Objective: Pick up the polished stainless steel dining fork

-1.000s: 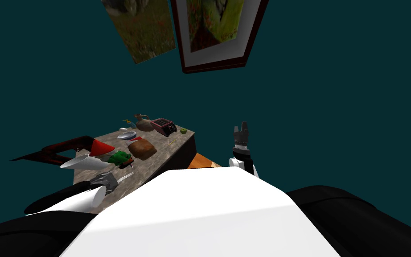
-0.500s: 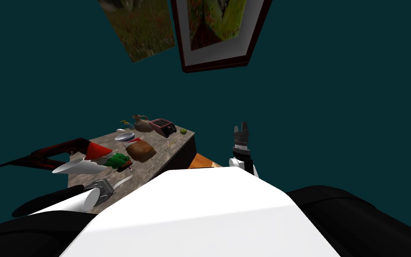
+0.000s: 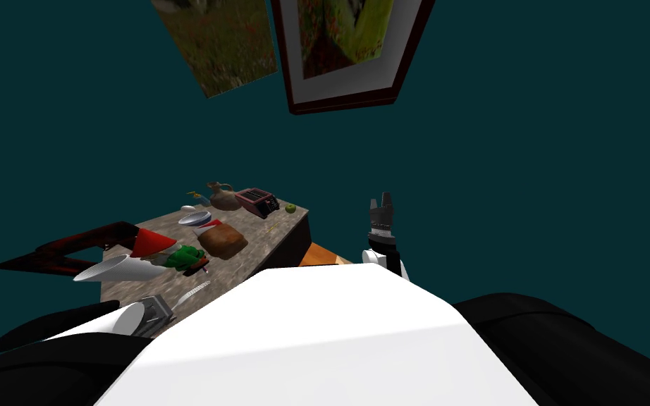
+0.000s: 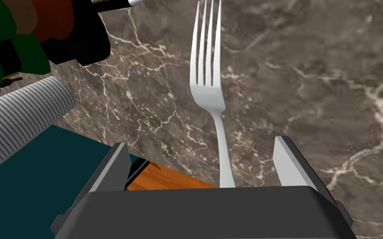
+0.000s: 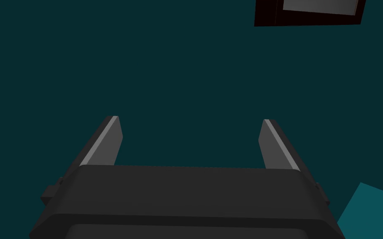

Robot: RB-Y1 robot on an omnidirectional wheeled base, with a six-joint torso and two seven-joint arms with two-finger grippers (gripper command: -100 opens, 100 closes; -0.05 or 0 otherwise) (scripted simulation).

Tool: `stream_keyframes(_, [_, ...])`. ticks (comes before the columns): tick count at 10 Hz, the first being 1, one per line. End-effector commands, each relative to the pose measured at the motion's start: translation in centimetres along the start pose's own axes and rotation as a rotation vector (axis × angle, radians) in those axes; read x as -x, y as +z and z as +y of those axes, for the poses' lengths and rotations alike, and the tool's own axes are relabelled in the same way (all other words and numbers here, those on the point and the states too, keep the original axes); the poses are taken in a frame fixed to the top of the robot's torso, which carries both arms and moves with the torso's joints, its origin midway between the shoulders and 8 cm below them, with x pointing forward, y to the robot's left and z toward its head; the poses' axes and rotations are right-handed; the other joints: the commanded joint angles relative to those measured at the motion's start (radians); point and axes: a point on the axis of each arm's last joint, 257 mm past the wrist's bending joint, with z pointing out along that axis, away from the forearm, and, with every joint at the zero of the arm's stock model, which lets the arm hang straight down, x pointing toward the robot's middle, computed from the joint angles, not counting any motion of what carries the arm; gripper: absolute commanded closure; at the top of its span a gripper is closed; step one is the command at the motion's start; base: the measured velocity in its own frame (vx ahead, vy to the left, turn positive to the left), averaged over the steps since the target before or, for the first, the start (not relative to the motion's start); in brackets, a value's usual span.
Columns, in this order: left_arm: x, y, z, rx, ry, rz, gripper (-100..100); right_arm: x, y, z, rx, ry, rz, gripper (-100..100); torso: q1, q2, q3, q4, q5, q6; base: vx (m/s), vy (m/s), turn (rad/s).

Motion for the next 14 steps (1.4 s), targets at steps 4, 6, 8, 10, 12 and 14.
stream_keyframes(4, [1.6,-0.3,2.7,0.125,-0.037,-0.028,-100,0.0,0.0,0.0,0.000,0.000,0.000,0,0.000,0.000,0.000,0.000,0.000,0.000,0.004,0.045,-0.032])
stream_keyframes(6, [2.2,-0.6,3.8,0.178,-0.052,-0.038,-100,0.0,0.0,0.0,0.000,0.000,0.000,0,0.000,0.001,0.000,0.000,0.000,0.000,-0.002,0.046,-0.035])
stream_keyframes(8, [2.7,-0.9,4.8,0.222,-0.064,-0.047,-100,0.0,0.0,0.0,0.000,0.000,0.000,0,0.000,0.000,0.000,0.000,0.000,0.000,0.006,0.048,-0.029])
stream_keyframes(10, [2.5,-0.8,4.6,0.210,-0.061,-0.045,0,0.0,0.0,0.0,0.000,0.000,0.000,0,-0.001,0.000,0.000,0.000,0.000,0.000,0.000,0.013,-0.004])
stream_keyframes(12, [2.6,0.6,4.9,0.210,-0.062,-0.045,-100,0.0,0.0,0.0,0.000,0.000,0.000,0,-0.003,0.000,0.000,0.000,-0.001,0.000,0.001,0.007,-0.003])
stream_keyframes(14, [2.6,1.5,5.2,0.210,-0.061,-0.046,-100,0.0,0.0,0.0,0.000,0.000,0.000,0,-0.003,0.000,0.000,0.000,-0.001,0.000,0.001,0.007,-0.003])
